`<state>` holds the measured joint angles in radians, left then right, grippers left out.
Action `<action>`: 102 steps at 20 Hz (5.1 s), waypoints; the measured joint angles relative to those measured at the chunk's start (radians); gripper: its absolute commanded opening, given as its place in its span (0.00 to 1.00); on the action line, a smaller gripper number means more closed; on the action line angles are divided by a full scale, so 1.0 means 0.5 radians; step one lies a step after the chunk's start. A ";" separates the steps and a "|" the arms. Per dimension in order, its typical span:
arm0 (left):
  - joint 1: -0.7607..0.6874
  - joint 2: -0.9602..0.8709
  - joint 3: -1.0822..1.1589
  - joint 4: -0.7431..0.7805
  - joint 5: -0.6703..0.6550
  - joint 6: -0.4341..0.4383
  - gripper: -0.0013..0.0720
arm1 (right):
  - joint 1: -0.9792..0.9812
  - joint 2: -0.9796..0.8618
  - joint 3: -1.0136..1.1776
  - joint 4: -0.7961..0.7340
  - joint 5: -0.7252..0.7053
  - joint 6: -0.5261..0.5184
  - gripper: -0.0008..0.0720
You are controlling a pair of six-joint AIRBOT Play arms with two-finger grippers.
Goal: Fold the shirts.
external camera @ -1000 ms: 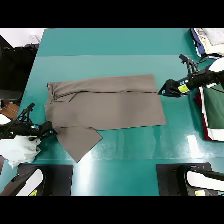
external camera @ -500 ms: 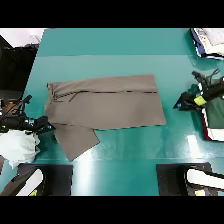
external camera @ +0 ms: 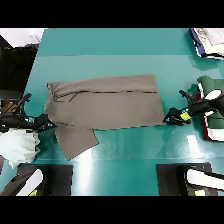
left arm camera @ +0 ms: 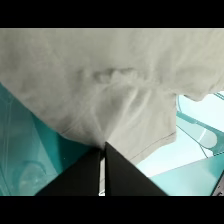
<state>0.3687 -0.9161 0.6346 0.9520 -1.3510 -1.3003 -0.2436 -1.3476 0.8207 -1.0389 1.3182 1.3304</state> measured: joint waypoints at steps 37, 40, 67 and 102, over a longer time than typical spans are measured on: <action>-0.399 -0.467 0.826 -0.098 0.452 0.076 0.06 | -0.070 0.112 0.716 -0.074 0.027 0.114 0.04; -0.399 -0.579 0.907 -0.098 0.553 0.060 0.06 | -0.039 -0.005 0.790 -0.070 -0.056 0.157 0.04; -0.584 -0.718 1.036 -0.136 0.381 -0.020 0.06 | -0.397 -0.668 0.838 0.423 0.115 -0.246 0.62; -1.629 -1.975 2.084 -0.143 0.673 -0.278 0.06 | 0.719 -0.294 2.066 0.764 0.310 -0.068 0.03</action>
<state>-0.4458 -1.9034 1.6768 0.8803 -1.0145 -1.4391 0.1158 -1.4944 1.8538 -0.6571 1.4731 1.2964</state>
